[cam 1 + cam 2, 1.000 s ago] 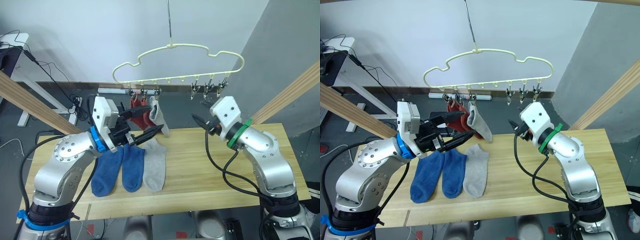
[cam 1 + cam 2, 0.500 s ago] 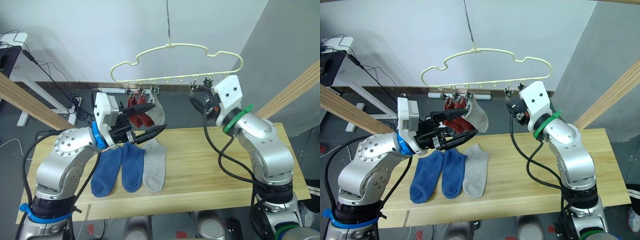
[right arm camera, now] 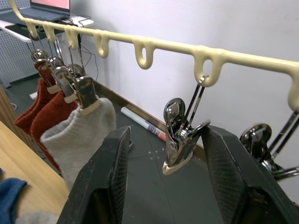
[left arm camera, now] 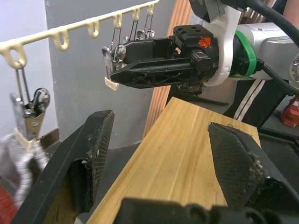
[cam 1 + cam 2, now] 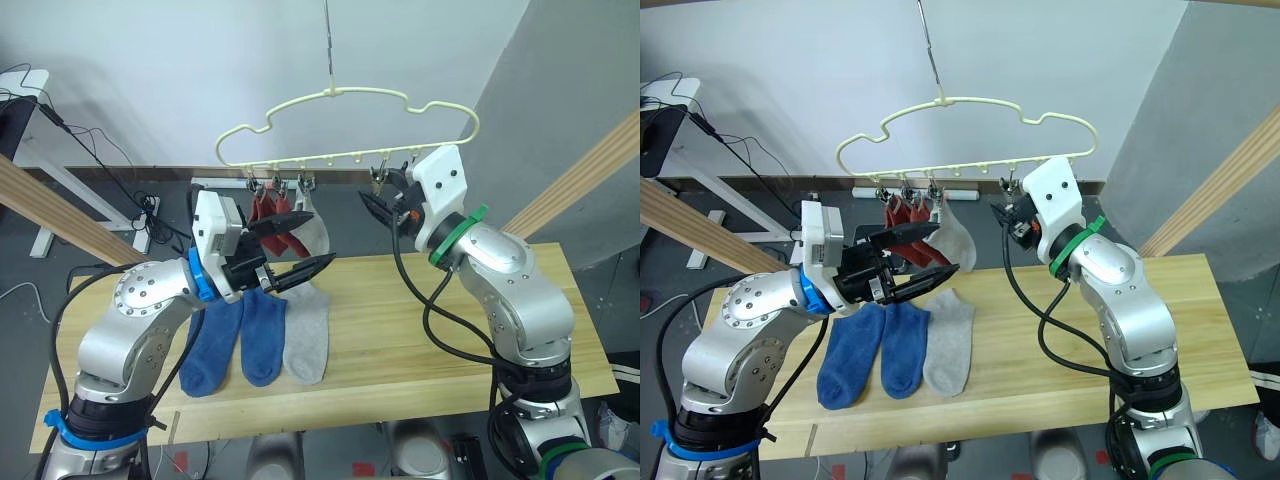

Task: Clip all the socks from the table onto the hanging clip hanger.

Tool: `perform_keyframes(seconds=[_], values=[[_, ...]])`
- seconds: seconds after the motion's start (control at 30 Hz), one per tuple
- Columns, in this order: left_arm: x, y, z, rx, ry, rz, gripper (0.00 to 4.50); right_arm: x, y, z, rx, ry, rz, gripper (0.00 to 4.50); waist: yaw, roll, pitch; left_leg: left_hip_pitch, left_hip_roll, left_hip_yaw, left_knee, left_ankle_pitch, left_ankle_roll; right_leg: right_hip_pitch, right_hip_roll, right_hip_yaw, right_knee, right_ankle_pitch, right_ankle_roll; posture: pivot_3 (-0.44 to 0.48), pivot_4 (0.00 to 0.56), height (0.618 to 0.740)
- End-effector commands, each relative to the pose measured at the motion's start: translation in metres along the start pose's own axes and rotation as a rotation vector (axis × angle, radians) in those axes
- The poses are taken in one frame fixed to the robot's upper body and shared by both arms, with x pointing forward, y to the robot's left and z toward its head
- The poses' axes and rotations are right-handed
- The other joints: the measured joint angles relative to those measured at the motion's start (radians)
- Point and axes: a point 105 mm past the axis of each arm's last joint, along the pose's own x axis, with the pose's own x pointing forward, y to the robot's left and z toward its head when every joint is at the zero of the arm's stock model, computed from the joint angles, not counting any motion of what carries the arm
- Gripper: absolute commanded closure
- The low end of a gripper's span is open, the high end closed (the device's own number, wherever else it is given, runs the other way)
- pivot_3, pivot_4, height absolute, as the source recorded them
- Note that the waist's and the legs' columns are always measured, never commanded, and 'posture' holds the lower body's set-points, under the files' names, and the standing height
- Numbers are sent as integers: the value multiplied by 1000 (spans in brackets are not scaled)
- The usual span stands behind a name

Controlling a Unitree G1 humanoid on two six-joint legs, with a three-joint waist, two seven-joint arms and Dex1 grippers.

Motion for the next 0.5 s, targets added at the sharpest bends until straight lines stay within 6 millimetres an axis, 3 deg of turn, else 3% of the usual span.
perform_keyframes(seconds=[0.03, 0.3, 0.5], values=[[2, -5, 9, 47, -30, -14, 960, 2, 2, 11, 4, -42, -7, 2072, -1, 0, 0, 0, 0, 0, 0, 0, 0, 0, 0, 0, 0, 0, 0, -235, 279, 740], [2, -3, 8, 45, -33, -1, 960, -3, -12, 3, 3, 7, -108, 2072, -2, 0, 0, 0, 0, 0, 0, 0, 0, 0, 0, 0, 1, 0, 0, -232, 280, 740], [2, -3, 6, 44, -29, 8, 960, -19, -3, -12, 15, 73, -94, 2072, -1, 0, -1, 0, 0, 1, 0, 0, 0, 0, 0, 0, 1, 0, 0, -237, 281, 740]])
